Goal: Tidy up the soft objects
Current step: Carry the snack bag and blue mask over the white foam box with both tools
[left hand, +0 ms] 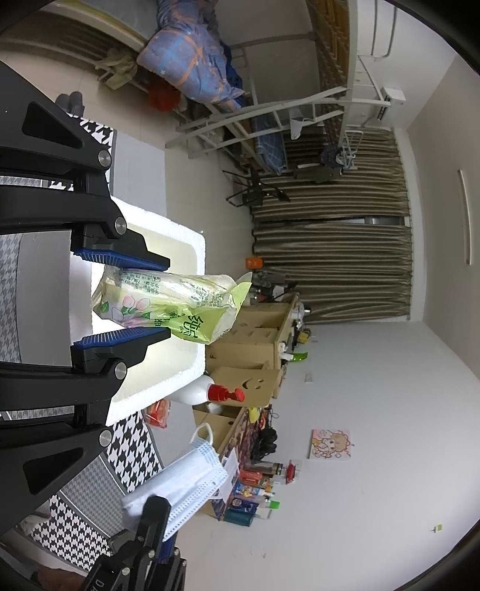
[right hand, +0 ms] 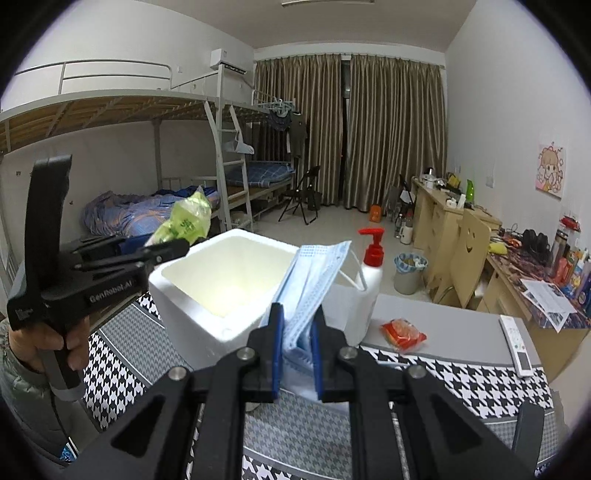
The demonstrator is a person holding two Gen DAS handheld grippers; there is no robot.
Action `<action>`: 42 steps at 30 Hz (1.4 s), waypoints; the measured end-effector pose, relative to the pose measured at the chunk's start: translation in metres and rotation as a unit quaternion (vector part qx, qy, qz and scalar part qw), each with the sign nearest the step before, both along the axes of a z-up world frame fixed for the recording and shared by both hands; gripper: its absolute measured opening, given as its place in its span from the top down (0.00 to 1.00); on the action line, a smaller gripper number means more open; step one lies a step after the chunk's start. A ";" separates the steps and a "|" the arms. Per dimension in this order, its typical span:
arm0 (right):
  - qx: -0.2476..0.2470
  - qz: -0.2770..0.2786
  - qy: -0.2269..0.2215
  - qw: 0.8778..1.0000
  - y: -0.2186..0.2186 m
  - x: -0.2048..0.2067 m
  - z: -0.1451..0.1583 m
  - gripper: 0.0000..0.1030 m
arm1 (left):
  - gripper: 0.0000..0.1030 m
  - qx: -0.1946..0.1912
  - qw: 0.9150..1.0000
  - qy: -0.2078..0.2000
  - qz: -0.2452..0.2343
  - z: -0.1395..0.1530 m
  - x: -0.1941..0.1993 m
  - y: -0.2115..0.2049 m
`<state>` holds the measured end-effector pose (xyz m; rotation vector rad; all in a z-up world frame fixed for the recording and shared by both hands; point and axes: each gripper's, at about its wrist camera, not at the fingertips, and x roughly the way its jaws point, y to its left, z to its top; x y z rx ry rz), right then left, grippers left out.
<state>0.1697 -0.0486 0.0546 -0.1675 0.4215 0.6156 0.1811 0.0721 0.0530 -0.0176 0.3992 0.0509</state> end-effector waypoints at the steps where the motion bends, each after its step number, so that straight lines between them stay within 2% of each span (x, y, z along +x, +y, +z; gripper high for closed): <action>1: 0.000 0.002 -0.002 1.000 0.001 0.000 0.001 0.84 | 0.69 0.001 1.000 0.000 0.000 0.000 0.000 0.000; 13: -0.006 0.016 -0.016 1.000 0.020 0.003 0.013 0.84 | 0.69 0.006 1.000 0.008 0.010 -0.002 0.011 0.000; 20: -0.011 0.026 -0.010 1.000 0.034 0.011 0.016 0.84 | 0.69 0.009 1.000 0.019 0.013 -0.007 0.021 0.004; 24: -0.010 0.030 -0.006 0.999 0.036 0.015 0.015 0.84 | 0.63 0.008 0.999 0.025 0.019 -0.009 0.025 0.009; 29: -0.013 0.033 -0.005 0.999 0.041 0.015 0.016 0.84 | 0.35 0.001 0.999 0.023 0.025 -0.010 0.024 0.017; 33: -0.015 0.037 -0.003 0.999 0.045 0.016 0.016 0.84 | 0.31 -0.006 0.999 0.019 0.030 -0.007 0.020 0.025; 35: -0.016 0.037 0.000 0.999 0.047 0.017 0.015 0.83 | 0.23 -0.014 0.999 0.014 0.037 -0.006 0.015 0.030; 37: -0.017 0.038 0.003 0.999 0.052 0.019 0.017 0.83 | 0.23 -0.020 0.999 0.009 0.043 -0.003 0.010 0.034; 40: -0.014 0.044 0.009 0.999 0.055 0.022 0.017 0.83 | 0.15 -0.018 0.998 0.000 0.052 0.000 0.006 0.035; 42: -0.014 0.049 0.012 0.999 0.059 0.024 0.017 0.83 | 0.13 -0.016 0.998 -0.005 0.059 0.002 0.003 0.036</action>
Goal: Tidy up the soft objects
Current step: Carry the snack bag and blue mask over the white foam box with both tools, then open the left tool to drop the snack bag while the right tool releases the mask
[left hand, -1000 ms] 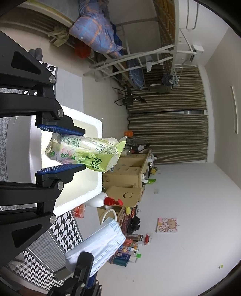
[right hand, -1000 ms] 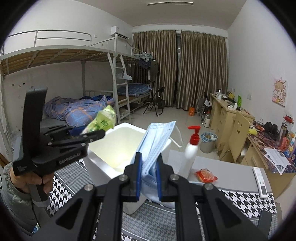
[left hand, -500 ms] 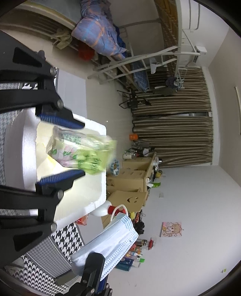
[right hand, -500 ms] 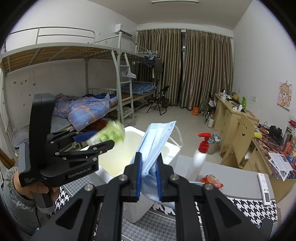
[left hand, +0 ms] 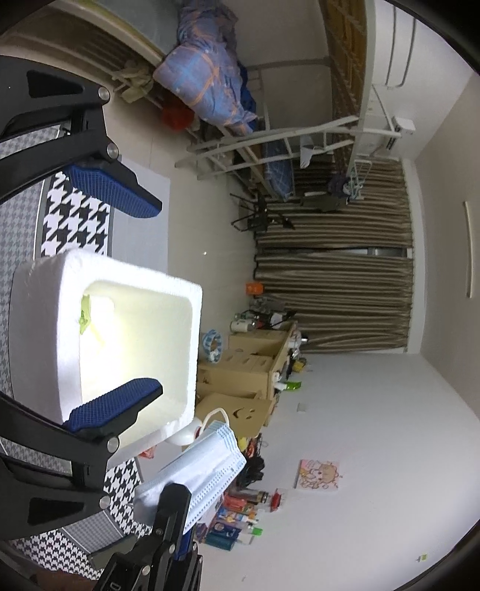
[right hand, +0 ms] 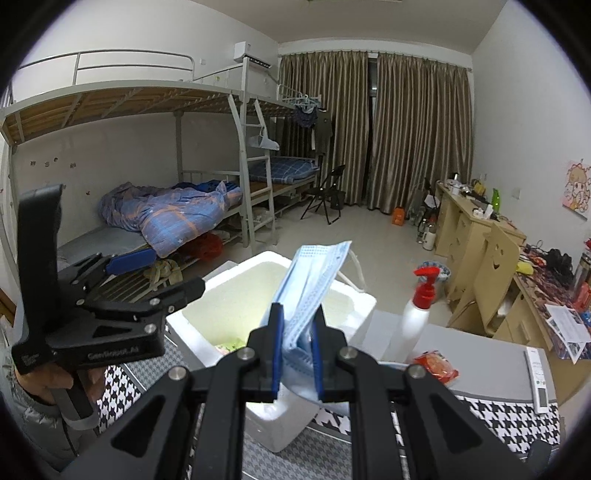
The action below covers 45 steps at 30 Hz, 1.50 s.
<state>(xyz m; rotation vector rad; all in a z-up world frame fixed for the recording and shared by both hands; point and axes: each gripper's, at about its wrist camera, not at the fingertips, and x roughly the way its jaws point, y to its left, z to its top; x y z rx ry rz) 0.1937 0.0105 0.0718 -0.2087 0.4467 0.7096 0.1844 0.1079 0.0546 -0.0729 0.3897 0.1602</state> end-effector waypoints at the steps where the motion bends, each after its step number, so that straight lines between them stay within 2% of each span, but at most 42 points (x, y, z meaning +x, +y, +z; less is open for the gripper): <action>1: -0.001 0.001 0.000 1.000 0.001 0.001 0.000 0.83 | 0.13 0.001 1.000 -0.001 0.000 0.001 -0.002 0.001; 5: -0.001 0.007 0.002 1.000 0.006 0.004 0.002 0.83 | 0.02 0.011 1.000 -0.011 0.019 0.002 -0.006 0.004; 28: -0.017 0.033 0.026 0.999 0.042 0.027 -0.007 0.82 | 0.02 0.007 0.999 -0.016 0.051 -0.004 -0.034 0.025; 31: -0.019 0.040 0.044 0.998 0.049 0.035 -0.011 0.75 | 0.02 0.008 0.999 -0.015 0.052 -0.005 -0.035 0.025; 35: -0.024 0.040 0.046 0.998 0.051 0.037 -0.017 0.54 | 0.02 0.006 0.998 -0.017 0.055 -0.006 -0.040 0.028; 38: -0.022 0.040 0.052 0.998 0.051 0.038 -0.017 0.49 | 0.02 0.006 0.998 -0.016 0.055 -0.007 -0.041 0.029; 41: -0.011 0.041 0.049 0.998 0.046 0.036 -0.014 0.38 | 0.02 0.006 0.998 -0.015 0.054 -0.008 -0.041 0.029; 45: -0.006 0.036 0.041 0.999 0.039 0.033 -0.009 0.34 | 0.02 0.007 0.998 -0.015 0.054 -0.008 -0.039 0.029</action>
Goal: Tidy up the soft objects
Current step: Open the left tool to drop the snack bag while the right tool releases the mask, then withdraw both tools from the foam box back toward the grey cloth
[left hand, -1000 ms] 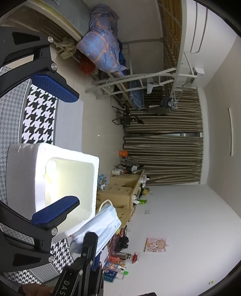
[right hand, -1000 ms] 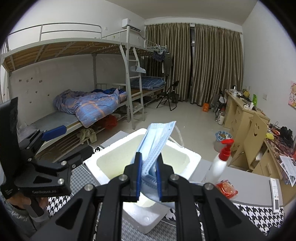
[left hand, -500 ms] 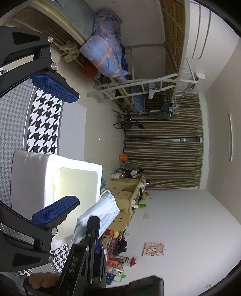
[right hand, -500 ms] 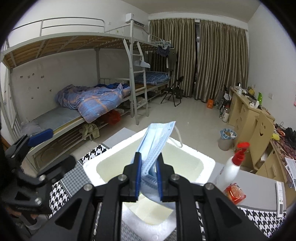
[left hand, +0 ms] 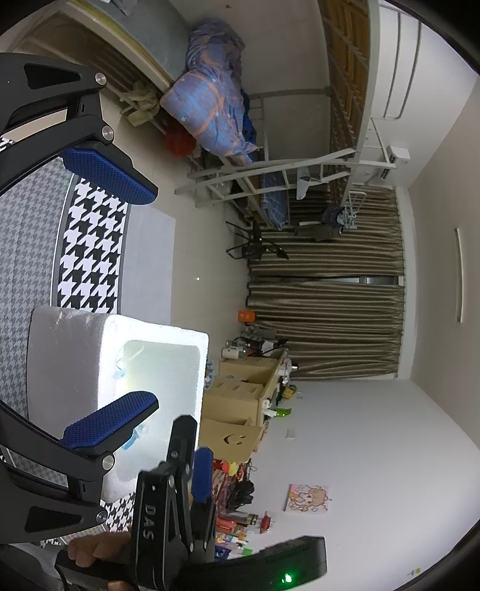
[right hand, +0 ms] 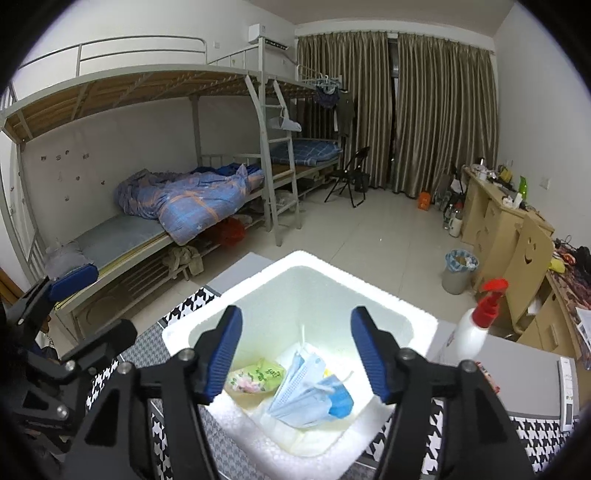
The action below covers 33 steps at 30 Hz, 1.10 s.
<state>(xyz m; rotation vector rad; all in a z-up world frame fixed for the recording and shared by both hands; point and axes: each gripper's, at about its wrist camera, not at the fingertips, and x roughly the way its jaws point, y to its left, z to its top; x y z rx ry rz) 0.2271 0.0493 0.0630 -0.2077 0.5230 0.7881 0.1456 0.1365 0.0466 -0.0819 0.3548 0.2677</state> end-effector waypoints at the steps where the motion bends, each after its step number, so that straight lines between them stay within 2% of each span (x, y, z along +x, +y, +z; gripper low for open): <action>1: 0.003 -0.002 0.001 1.000 -0.002 -0.001 0.001 0.34 | 0.02 -0.001 1.000 0.000 -0.001 0.000 0.000 0.000; 4: 0.012 -0.006 -0.001 1.000 -0.010 -0.004 0.003 0.29 | 0.02 0.001 1.000 -0.001 -0.004 0.001 -0.001 -0.004; 9: 0.027 -0.024 -0.012 0.999 -0.020 -0.008 0.009 0.10 | 0.02 0.003 1.000 -0.002 -0.009 0.003 -0.002 -0.010; 11: 0.032 -0.027 -0.019 0.999 -0.025 -0.011 0.012 0.07 | 0.02 0.004 1.000 -0.002 -0.012 0.004 -0.002 -0.013; 33: 0.046 -0.054 -0.048 0.996 -0.074 -0.055 0.019 0.06 | 0.02 0.022 0.999 -0.016 -0.040 0.019 -0.020 -0.049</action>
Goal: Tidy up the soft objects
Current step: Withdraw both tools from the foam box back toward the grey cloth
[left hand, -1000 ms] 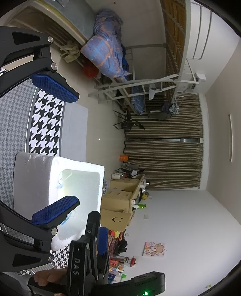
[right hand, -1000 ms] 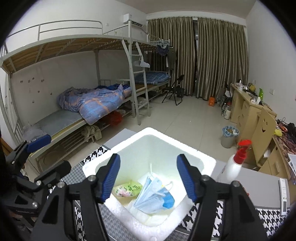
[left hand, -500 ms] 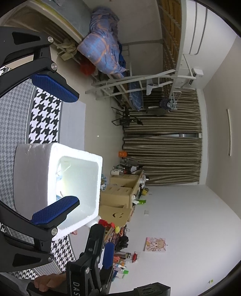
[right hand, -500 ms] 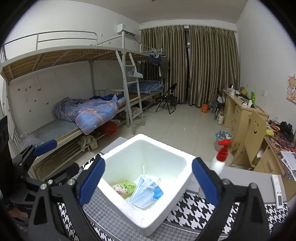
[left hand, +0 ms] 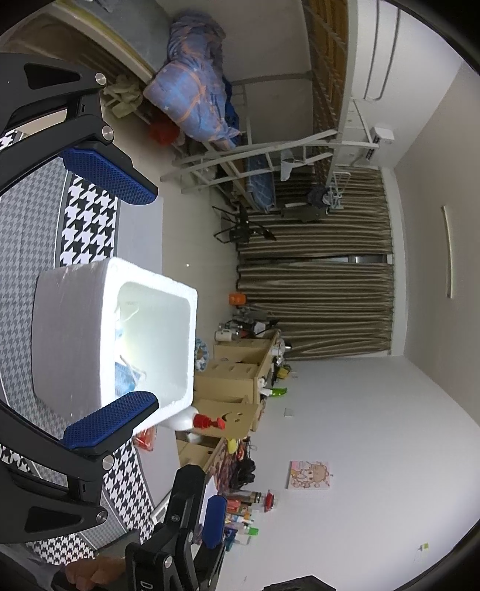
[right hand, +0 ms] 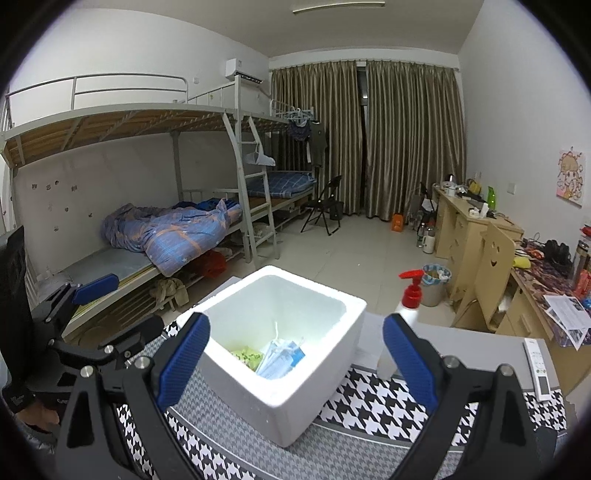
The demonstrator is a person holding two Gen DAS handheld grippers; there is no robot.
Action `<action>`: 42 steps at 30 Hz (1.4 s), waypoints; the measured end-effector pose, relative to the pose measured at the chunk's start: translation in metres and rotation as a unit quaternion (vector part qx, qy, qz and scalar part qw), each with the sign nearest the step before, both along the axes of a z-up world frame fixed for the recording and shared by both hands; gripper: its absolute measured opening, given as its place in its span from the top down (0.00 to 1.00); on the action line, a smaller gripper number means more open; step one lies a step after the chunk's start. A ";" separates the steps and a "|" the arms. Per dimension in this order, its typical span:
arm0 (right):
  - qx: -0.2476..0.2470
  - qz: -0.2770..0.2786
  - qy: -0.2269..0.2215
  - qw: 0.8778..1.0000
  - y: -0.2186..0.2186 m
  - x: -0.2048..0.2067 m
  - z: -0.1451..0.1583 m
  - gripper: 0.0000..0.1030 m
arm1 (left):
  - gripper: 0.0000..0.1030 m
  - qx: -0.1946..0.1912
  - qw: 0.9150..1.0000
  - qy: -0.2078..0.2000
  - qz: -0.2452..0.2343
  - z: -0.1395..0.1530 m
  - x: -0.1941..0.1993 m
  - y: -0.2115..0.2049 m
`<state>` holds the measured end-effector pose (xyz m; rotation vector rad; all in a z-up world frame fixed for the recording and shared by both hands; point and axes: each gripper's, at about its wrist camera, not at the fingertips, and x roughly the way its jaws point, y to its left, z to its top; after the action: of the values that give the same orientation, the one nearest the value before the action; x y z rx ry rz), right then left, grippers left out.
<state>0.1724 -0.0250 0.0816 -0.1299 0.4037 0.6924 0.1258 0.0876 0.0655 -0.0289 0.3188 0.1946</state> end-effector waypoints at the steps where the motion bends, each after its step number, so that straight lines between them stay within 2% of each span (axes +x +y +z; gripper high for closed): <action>1: -0.001 0.000 -0.002 1.000 -0.002 -0.002 0.000 0.06 | 0.02 0.002 1.000 -0.001 -0.002 0.001 -0.001 -0.003; 29: 0.018 -0.025 -0.037 0.999 -0.045 -0.046 0.011 0.06 | 0.01 0.020 0.999 -0.025 -0.035 0.017 -0.028 -0.042; 42: 0.030 -0.054 -0.039 0.997 -0.072 -0.065 0.008 0.06 | 0.01 0.001 0.997 -0.031 -0.071 0.018 -0.041 -0.058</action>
<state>0.1071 -0.0966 0.0895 -0.0766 0.3122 0.5906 0.0848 0.0300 0.0832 -0.0106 0.2582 0.0526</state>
